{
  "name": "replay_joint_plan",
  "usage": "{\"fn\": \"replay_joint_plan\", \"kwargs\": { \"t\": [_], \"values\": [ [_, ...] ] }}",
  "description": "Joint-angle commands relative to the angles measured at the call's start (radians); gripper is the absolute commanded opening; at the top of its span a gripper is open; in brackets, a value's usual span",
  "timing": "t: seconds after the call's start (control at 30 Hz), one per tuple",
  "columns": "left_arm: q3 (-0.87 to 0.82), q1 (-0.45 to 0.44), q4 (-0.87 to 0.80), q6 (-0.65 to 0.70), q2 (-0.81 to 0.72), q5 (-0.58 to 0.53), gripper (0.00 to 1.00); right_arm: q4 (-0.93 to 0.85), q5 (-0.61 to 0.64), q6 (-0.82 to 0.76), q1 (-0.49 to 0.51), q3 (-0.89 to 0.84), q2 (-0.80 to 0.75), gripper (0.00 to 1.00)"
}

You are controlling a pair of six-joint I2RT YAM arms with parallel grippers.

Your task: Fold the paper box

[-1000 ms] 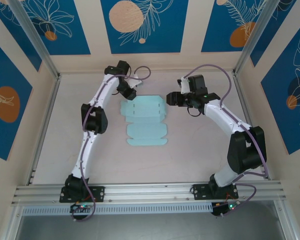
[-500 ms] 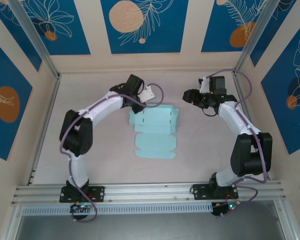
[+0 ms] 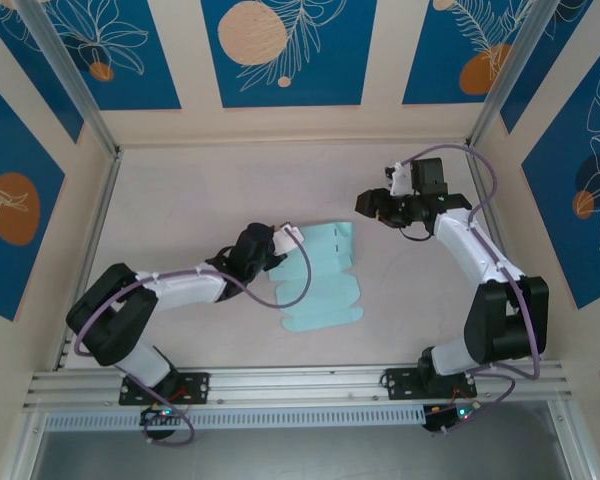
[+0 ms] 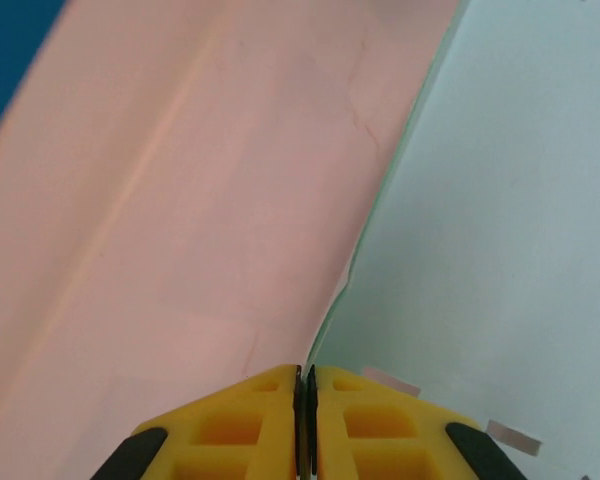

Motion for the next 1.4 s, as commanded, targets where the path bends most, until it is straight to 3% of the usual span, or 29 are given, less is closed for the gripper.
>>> {"fn": "replay_joint_plan", "kwargs": {
  "t": [0.0,0.3,0.63,1.03,1.37],
  "values": [
    [-0.053,-0.025,0.257,0.086,-0.032,-0.056,0.11,-0.031,-0.028,0.029,0.012,-0.048,-0.044,0.55],
    [-0.115,-0.043,0.398,0.25,-0.038,-0.096,0.11,0.053,-0.045,0.118,-0.065,-0.181,-0.089,0.45],
    [-0.269,-0.102,0.484,0.291,-0.14,-0.126,0.1,0.093,-0.108,0.142,-0.105,-0.193,-0.052,0.42],
    [-0.299,-0.204,0.747,0.532,0.125,-0.33,0.1,0.142,-0.098,0.171,-0.021,-0.178,0.008,0.41],
    [-0.238,-0.216,0.819,0.681,0.189,-0.347,0.1,0.109,-0.036,0.138,-0.039,-0.142,0.038,0.42]
  ]
}}
